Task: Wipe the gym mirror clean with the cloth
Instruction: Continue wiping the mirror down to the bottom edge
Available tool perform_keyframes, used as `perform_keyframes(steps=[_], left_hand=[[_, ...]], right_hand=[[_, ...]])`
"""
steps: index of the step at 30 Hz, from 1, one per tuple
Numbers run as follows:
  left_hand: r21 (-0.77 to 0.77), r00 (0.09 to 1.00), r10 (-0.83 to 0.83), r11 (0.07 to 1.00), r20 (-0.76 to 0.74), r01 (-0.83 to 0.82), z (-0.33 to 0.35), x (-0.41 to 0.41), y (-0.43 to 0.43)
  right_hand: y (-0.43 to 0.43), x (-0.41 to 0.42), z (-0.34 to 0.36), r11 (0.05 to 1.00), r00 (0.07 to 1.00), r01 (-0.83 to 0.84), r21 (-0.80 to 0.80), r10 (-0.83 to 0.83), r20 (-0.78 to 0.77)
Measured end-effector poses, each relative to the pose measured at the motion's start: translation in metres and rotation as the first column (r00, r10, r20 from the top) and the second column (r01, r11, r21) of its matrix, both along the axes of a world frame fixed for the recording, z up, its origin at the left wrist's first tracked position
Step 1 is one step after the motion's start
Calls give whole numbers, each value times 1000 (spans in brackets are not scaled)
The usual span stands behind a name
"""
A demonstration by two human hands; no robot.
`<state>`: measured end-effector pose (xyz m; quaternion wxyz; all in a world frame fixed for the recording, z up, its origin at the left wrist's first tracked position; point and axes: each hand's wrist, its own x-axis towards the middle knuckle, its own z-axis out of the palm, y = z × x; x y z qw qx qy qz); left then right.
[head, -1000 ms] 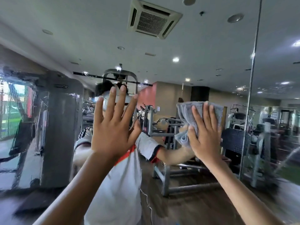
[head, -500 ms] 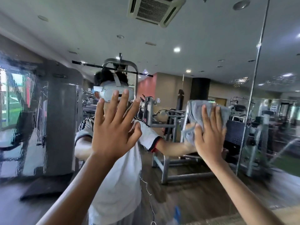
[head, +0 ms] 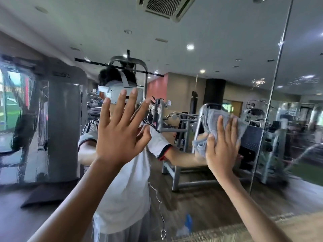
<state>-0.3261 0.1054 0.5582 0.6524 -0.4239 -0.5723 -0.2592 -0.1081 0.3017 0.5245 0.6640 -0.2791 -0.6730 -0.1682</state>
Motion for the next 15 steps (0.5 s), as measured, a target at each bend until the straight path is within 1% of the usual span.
perform_keyframes(steps=[1, 2, 3, 5, 7, 8, 9, 11, 13, 15], left_hand=[[2, 1000, 0, 1000, -8, 0, 1, 0, 0], [3, 1000, 1, 1000, -14, -1, 1, 0, 0], [3, 1000, 4, 1000, -17, -4, 1, -1, 0], [0, 1000, 1, 1000, -14, -1, -1, -2, -1], [-4, 1000, -3, 1000, -10, 3, -1, -1, -2], [-11, 1000, -4, 1000, -4, 4, 0, 0, -2], [-21, 1000, -3, 1000, 6, 3, 1, 1, -3], [-20, 1000, 1, 1000, 31, -1, -2, 4, -2], [-5, 998, 7, 1000, 63, -6, -16, 8, -2], [11, 997, 7, 1000, 82, -8, -36, 10, -1]], right_hand=[[-8, -10, 7, 1000, 999, -14, -19, 13, -30], [-15, -20, 8, 1000, 999, -29, -8, 29, -26], [-20, -27, 1, 999, 999, -45, 27, 44, 11], [-24, -29, -30, 987, 984, -69, 144, 44, 173], [-15, -13, -65, 964, 946, -78, 255, -9, 324], [-7, -2, -78, 959, 934, -73, 272, -31, 357], [-1, 8, -86, 965, 933, -55, 256, -42, 358], [8, 19, -79, 985, 962, -12, 170, -35, 272], [5, 11, -53, 999, 993, 1, 48, -7, 118], [-8, -8, -23, 998, 999, -26, -53, 25, -22]])
